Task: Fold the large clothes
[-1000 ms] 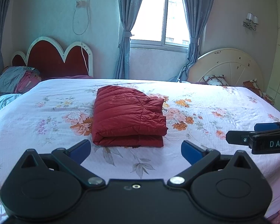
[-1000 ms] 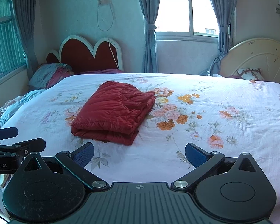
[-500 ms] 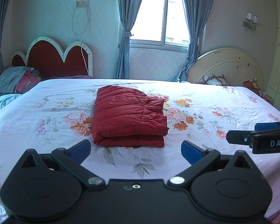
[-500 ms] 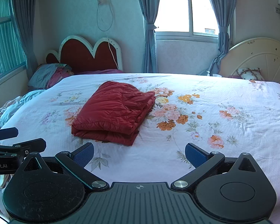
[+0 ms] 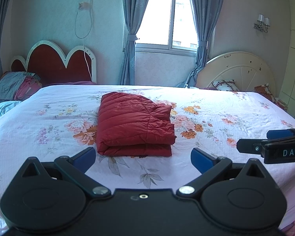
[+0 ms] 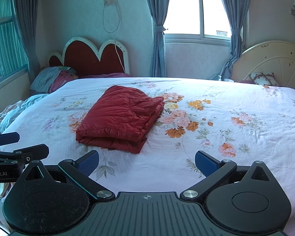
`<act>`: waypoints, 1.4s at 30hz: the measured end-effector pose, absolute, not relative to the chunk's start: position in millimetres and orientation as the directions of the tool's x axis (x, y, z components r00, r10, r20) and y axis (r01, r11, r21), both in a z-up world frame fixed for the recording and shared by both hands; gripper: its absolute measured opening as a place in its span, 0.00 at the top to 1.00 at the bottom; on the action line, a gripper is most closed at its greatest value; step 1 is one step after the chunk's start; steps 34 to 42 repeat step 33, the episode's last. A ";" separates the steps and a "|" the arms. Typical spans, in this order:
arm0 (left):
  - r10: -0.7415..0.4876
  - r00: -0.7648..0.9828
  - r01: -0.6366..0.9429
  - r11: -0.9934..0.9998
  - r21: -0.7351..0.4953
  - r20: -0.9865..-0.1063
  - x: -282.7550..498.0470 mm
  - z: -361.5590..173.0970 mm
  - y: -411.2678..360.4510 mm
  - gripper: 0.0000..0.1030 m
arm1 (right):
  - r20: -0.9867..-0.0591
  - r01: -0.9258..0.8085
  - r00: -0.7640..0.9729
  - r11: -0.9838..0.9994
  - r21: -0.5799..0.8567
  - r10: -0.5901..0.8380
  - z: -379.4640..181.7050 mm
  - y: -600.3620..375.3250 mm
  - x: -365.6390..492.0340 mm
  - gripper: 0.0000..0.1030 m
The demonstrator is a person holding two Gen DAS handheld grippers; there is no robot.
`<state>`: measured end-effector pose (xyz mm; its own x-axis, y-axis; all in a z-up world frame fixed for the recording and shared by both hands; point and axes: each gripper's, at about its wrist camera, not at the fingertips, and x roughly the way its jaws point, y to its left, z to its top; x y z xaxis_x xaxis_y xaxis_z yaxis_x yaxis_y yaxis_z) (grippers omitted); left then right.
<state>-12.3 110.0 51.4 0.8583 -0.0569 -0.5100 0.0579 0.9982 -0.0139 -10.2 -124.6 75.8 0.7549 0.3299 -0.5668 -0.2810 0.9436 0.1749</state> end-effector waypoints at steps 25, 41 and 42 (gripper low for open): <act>-0.059 0.872 0.061 0.998 -0.012 -0.486 -12.3 50.5 117.2 0.01 | -0.568 -0.286 0.753 0.942 0.174 0.334 75.8 -126.7 -9.6 0.00; -0.066 0.875 0.061 0.998 -0.025 -0.479 -12.8 51.6 121.8 0.01 | -0.572 -0.295 0.747 0.940 0.172 0.339 75.9 -126.0 -8.6 0.00; -0.066 0.875 0.061 0.998 -0.025 -0.479 -12.8 51.6 121.8 0.01 | -0.572 -0.295 0.747 0.940 0.172 0.339 75.9 -126.0 -8.6 0.00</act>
